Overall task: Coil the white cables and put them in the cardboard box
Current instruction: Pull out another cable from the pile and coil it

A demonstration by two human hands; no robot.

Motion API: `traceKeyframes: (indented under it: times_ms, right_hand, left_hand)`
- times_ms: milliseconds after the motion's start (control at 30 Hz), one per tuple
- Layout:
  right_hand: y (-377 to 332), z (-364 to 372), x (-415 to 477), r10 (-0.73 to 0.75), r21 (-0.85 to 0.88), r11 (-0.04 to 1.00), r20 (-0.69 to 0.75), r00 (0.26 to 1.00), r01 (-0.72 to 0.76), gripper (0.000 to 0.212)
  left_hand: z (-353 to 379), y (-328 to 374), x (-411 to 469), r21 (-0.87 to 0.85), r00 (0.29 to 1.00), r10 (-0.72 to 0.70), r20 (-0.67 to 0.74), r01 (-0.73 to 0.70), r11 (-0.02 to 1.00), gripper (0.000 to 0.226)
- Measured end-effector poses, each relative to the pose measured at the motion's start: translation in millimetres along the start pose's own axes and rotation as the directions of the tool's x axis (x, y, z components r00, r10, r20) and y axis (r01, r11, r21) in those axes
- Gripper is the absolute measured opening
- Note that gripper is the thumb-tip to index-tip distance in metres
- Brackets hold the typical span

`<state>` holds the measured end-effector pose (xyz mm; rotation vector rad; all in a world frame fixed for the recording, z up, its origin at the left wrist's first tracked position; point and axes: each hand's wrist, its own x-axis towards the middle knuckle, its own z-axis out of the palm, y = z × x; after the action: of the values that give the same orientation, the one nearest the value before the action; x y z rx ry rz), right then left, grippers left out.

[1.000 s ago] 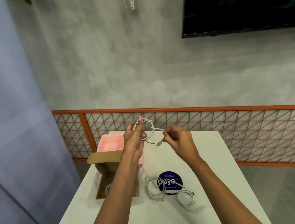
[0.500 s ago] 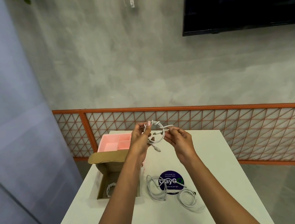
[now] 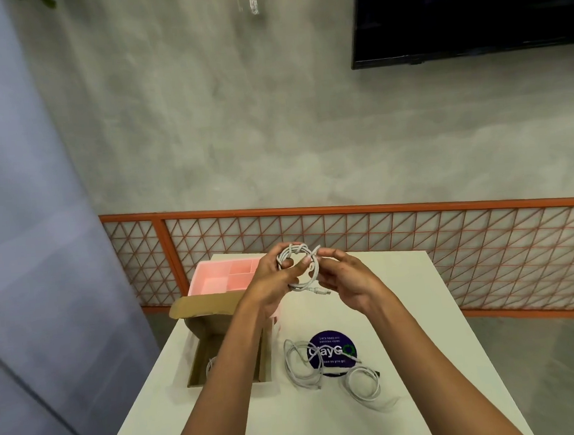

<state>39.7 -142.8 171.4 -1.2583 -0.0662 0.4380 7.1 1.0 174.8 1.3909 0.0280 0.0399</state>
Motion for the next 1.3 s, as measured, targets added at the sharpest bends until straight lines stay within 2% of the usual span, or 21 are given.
traceKeyframes:
  times_ms: [100, 233, 333, 400, 533, 633, 700, 800, 867, 933, 1000, 1100, 1300]
  right_hand:
    - [-1.9, 0.3, -1.8, 0.018, -0.100, 0.995, 0.019, 1.000, -0.016, 0.013]
    - [-5.3, 1.9, -4.9, 0.015, -0.116, 0.993, 0.035, 0.999, -0.011, 0.025]
    - [-9.6, 3.0, -9.0, 0.017, -0.193, 0.981, 0.103, 0.995, 0.003, 0.051]
    - [-10.6, 4.9, -11.8, 0.004, -0.254, 0.967, 0.090, 0.996, 0.019, 0.057]
    - [-14.6, 2.2, -11.9, -0.063, -0.302, 0.950, 0.058, 0.996, 0.078, 0.042]
    - [-23.0, 6.8, -15.3, -0.162, -0.519, 0.844, 0.000, 0.987, 0.138, 0.029]
    - [-28.2, 15.3, -17.5, -0.215, -0.628, 0.768, -0.065, 0.974, 0.128, 0.019]
    - [-35.9, 24.1, -22.4, -0.114, -0.653, 0.757, -0.104, 0.988, 0.019, 0.009]
    - [-39.7, 26.1, -26.1, 0.016, -0.649, 0.759, -0.078, 0.997, -0.062, 0.007]
    - [-39.6, 26.2, -27.6, 0.050, -0.678, 0.730, -0.064, 0.997, -0.080, 0.009]
    - [-36.9, 26.9, -27.2, 0.018, -0.723, 0.688, -0.072, 0.997, -0.064, 0.018]
    - [-33.7, 31.2, -30.4, -0.030, -0.774, 0.633, -0.055, 0.998, -0.023, 0.018]
    - [-33.0, 27.8, -40.0, -0.131, -0.788, 0.595, 0.099, 0.986, 0.158, 0.018]
  left_hand:
    - [0.5, -3.5, -0.8, 0.027, 0.997, 0.055, -0.053, -0.053, 0.998, 0.026]
    - [2.5, -3.1, 2.5, 0.101, 0.988, 0.097, -0.124, -0.085, 0.991, 0.021]
    - [4.9, -0.1, 5.3, 0.161, 0.974, 0.153, -0.165, -0.126, 0.979, 0.021]
    - [6.6, 1.5, 6.7, 0.193, 0.970, 0.172, -0.175, -0.137, 0.972, 0.022]
    - [5.2, -1.1, 9.5, 0.204, 0.958, 0.193, -0.210, -0.151, 0.967, 0.023]
    - [3.3, -4.8, 11.1, 0.197, 0.947, 0.203, -0.247, -0.156, 0.968, 0.022]
    - [4.6, -7.9, 12.2, 0.205, 0.933, 0.218, -0.285, -0.162, 0.965, 0.021]
    - [5.1, -12.0, 13.5, 0.198, 0.903, 0.228, -0.365, -0.164, 0.966, 0.021]
    - [3.0, -13.2, 13.4, 0.227, 0.890, 0.255, -0.379, -0.179, 0.957, 0.022]
    - [1.8, -14.8, 12.7, 0.299, 0.876, 0.304, -0.373, -0.196, 0.934, 0.023]
    - [2.5, -17.1, 11.1, 0.344, 0.863, 0.335, -0.379, -0.204, 0.916, 0.025]
    - [5.6, -18.8, 9.3, 0.405, 0.848, 0.362, -0.386, -0.196, 0.893, 0.027]
    - [3.5, -13.4, 11.6, 0.443, 0.817, 0.411, -0.404, -0.219, 0.869, 0.026]
